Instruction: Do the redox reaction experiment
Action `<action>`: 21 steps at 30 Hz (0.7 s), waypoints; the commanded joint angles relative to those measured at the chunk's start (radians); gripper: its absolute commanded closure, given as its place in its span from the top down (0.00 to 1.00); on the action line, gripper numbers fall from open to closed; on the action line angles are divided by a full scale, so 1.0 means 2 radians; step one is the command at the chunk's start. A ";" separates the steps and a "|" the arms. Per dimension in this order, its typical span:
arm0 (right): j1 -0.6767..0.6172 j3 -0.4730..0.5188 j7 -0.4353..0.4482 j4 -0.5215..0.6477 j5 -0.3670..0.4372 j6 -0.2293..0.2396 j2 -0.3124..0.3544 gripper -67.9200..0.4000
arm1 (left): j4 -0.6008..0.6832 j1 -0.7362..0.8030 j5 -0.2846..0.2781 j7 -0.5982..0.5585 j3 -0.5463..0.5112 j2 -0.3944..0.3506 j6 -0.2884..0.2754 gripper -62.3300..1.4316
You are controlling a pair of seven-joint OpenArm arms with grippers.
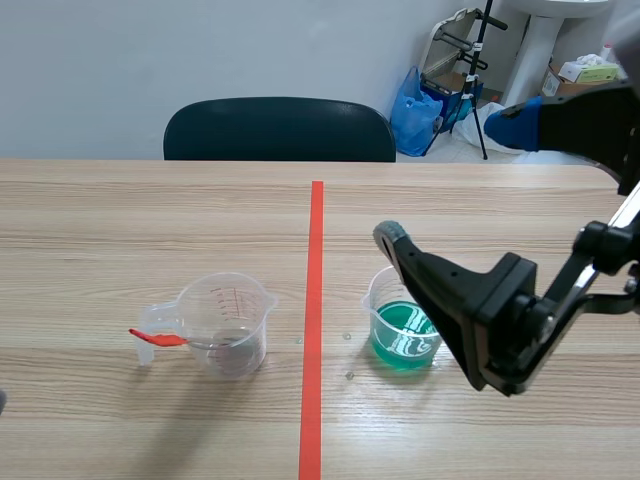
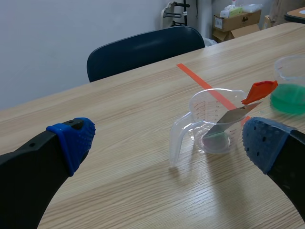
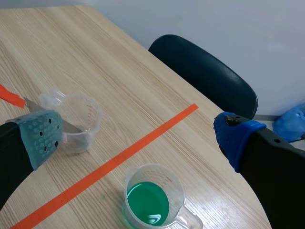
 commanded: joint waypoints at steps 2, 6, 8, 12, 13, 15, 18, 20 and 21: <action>0.005 0.001 0.002 0.003 0.007 -0.002 0.001 1.00 | 0.009 0.001 -0.003 -0.005 0.000 -0.003 0.000 1.00; 0.005 0.001 -0.003 0.003 0.007 -0.002 0.001 1.00 | 0.009 0.001 -0.003 -0.006 0.000 -0.003 0.000 1.00; 0.005 0.001 -0.003 0.003 0.007 -0.002 0.001 1.00 | 0.009 0.001 -0.003 -0.006 0.000 -0.003 0.000 1.00; 0.005 0.001 -0.003 0.003 0.007 -0.002 0.001 1.00 | 0.009 0.001 -0.003 -0.006 0.000 -0.003 0.000 1.00; 0.005 0.001 -0.003 0.003 0.007 -0.002 0.001 1.00 | 0.009 0.001 -0.003 -0.006 0.000 -0.003 0.000 1.00; 0.005 0.001 -0.003 0.003 0.007 -0.002 0.001 1.00 | 0.009 0.001 -0.003 -0.006 0.000 -0.003 0.000 1.00; 0.005 0.001 -0.003 0.003 0.007 -0.002 0.001 1.00 | 0.009 0.001 -0.003 -0.006 0.000 -0.003 0.000 1.00; 0.005 0.001 -0.003 0.003 0.007 -0.002 0.001 1.00 | 0.009 0.001 -0.003 -0.006 0.000 -0.003 0.000 1.00; 0.005 0.001 -0.003 0.003 0.007 -0.002 0.001 1.00 | 0.009 0.001 -0.003 -0.006 0.000 -0.003 0.000 1.00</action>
